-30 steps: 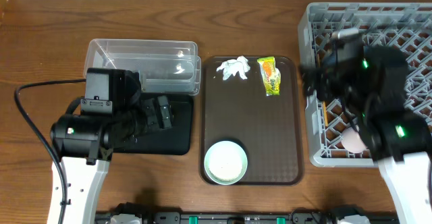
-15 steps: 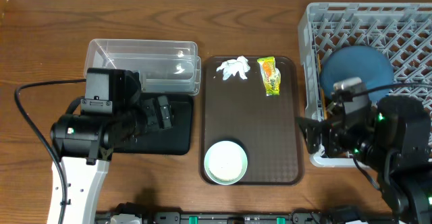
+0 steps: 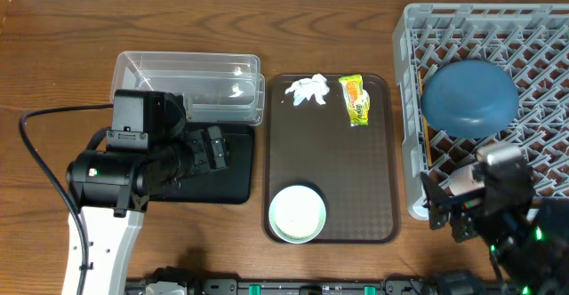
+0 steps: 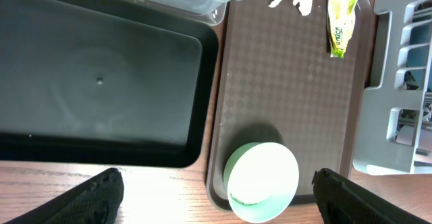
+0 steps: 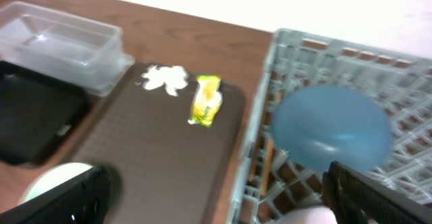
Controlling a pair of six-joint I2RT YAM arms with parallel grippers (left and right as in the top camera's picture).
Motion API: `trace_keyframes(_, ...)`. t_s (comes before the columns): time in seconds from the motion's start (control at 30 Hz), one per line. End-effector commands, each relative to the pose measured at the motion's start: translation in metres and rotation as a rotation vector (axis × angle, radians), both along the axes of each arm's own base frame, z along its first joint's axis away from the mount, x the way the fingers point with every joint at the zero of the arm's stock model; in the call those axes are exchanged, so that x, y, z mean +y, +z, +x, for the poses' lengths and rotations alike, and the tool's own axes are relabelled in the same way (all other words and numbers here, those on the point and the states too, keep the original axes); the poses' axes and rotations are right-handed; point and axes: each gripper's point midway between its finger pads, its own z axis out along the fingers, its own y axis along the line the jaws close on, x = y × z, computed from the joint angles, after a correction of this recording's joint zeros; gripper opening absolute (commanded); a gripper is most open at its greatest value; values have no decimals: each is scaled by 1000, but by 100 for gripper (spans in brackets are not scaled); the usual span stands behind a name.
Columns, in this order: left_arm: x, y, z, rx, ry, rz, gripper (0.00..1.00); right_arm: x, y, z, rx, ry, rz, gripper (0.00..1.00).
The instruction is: Sort waste into correct bins and load items into the dishwasher rack
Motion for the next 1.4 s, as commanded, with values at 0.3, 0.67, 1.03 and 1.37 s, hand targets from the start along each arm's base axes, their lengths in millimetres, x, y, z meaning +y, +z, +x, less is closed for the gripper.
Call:
trace_keyframes(0.3,0,4,1,-14,-5,7,92,-11,-107,18,-181,-45,-15,99)
trace_keyframes(0.67,0,4,1,-14,-5,7,92,-9,-156,51,-341,-54,7,99)
trace_keyframes(1.03,0,4,1,-14,-5,8,92,-16,-153,59,-418,-95,4,99)
trace_keyframes(1.37,0,4,1,-14,-5,7,92,-16,-153,58,-418,-95,4,99)
